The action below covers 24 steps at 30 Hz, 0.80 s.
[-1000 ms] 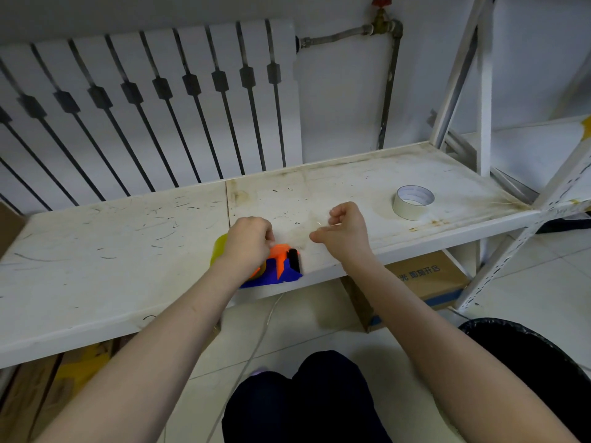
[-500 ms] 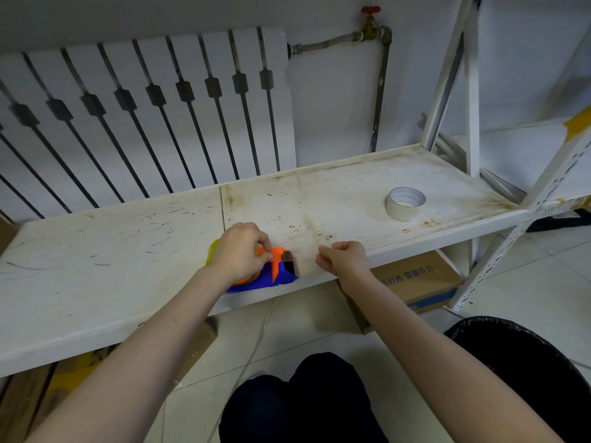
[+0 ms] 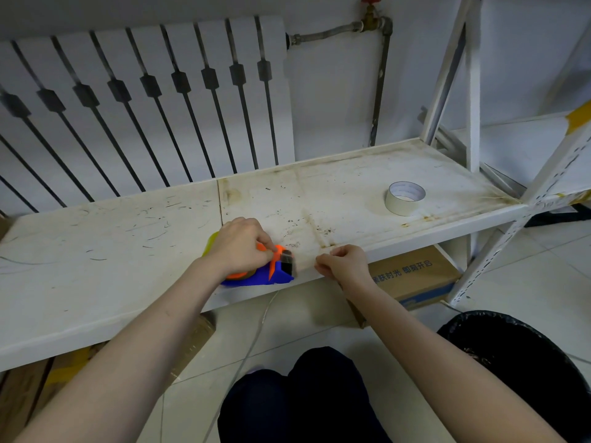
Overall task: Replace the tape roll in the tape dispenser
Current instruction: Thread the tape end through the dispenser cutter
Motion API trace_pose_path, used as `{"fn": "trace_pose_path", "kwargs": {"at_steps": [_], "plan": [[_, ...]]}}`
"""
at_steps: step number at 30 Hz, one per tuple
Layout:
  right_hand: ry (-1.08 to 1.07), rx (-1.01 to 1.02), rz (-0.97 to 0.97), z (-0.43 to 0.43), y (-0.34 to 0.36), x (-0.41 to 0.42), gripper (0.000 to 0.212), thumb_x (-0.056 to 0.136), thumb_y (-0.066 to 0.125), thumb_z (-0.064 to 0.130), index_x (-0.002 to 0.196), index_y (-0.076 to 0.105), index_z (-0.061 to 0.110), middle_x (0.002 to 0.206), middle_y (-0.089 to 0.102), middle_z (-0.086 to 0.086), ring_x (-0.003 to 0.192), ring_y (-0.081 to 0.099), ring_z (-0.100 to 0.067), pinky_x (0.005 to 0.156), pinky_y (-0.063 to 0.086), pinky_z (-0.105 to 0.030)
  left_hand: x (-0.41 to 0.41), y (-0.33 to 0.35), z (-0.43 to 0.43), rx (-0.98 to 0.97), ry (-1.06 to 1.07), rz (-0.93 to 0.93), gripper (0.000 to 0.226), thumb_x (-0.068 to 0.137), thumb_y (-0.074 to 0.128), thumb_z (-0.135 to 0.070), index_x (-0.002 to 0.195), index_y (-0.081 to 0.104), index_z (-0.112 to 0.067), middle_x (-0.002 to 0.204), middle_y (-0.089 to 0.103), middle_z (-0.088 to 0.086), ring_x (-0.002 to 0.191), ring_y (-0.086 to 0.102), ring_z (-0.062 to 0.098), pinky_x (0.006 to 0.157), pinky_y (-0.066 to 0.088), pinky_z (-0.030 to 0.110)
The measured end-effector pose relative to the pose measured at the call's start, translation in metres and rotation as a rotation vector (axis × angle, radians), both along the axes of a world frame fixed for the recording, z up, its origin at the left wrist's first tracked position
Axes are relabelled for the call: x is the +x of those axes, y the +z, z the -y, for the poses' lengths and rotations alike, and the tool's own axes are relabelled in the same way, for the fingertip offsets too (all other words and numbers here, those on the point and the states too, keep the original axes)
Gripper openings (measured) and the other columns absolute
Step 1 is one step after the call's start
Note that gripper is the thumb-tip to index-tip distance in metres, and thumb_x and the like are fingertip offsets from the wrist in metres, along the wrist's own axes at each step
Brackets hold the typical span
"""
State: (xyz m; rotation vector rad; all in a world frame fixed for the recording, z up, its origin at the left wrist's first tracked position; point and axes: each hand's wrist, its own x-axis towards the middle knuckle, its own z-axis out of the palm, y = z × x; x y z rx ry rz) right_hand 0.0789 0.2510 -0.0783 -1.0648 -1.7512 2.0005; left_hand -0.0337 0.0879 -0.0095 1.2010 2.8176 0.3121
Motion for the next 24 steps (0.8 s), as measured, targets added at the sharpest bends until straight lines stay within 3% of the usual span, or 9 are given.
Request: {"fn": "trace_pose_path", "kwargs": {"at_steps": [3, 6, 14, 24], "plan": [[0.015, -0.001, 0.002, 0.003, -0.001, 0.004, 0.021, 0.078, 0.068, -0.003, 0.087, 0.05, 0.005, 0.082, 0.059, -0.013, 0.063, 0.068, -0.02, 0.079, 0.06, -0.039, -0.001, 0.003, 0.001, 0.012, 0.02, 0.051, 0.029, 0.073, 0.052, -0.035, 0.08, 0.077, -0.022, 0.093, 0.067, 0.001, 0.097, 0.054, 0.025, 0.086, 0.046, 0.039], [0.033, 0.0, 0.021, 0.007, -0.001, 0.006, 0.021, 0.078, 0.067, -0.004, 0.081, 0.049, 0.006, 0.077, 0.058, -0.011, 0.065, 0.068, -0.023, 0.081, 0.059, -0.042, 0.0, 0.004, 0.0, 0.005, 0.01, 0.055, 0.021, 0.077, 0.059, -0.031, 0.075, 0.077, -0.021, 0.091, 0.068, -0.001, 0.094, 0.054, 0.024, 0.084, 0.045, 0.036], [0.028, 0.016, -0.115, 0.018, 0.003, 0.017, 0.024, 0.08, 0.063, -0.008, 0.074, 0.046, 0.009, 0.077, 0.053, -0.011, 0.069, 0.064, -0.024, 0.053, 0.055, -0.018, -0.003, 0.006, 0.002, 0.012, 0.012, 0.111, 0.023, 0.069, 0.055, -0.023, 0.067, 0.074, -0.012, 0.085, 0.068, 0.004, 0.087, 0.059, 0.025, 0.077, 0.051, 0.042], [-0.006, -0.017, -0.118, 0.018, -0.01, 0.017, 0.024, 0.079, 0.062, -0.007, 0.076, 0.046, 0.009, 0.075, 0.054, -0.009, 0.063, 0.063, -0.019, 0.051, 0.053, -0.016, -0.002, 0.003, -0.002, -0.067, 0.011, 0.044, 0.021, 0.07, 0.058, -0.032, 0.068, 0.074, -0.018, 0.085, 0.071, 0.002, 0.09, 0.056, 0.024, 0.081, 0.047, 0.038]]}}
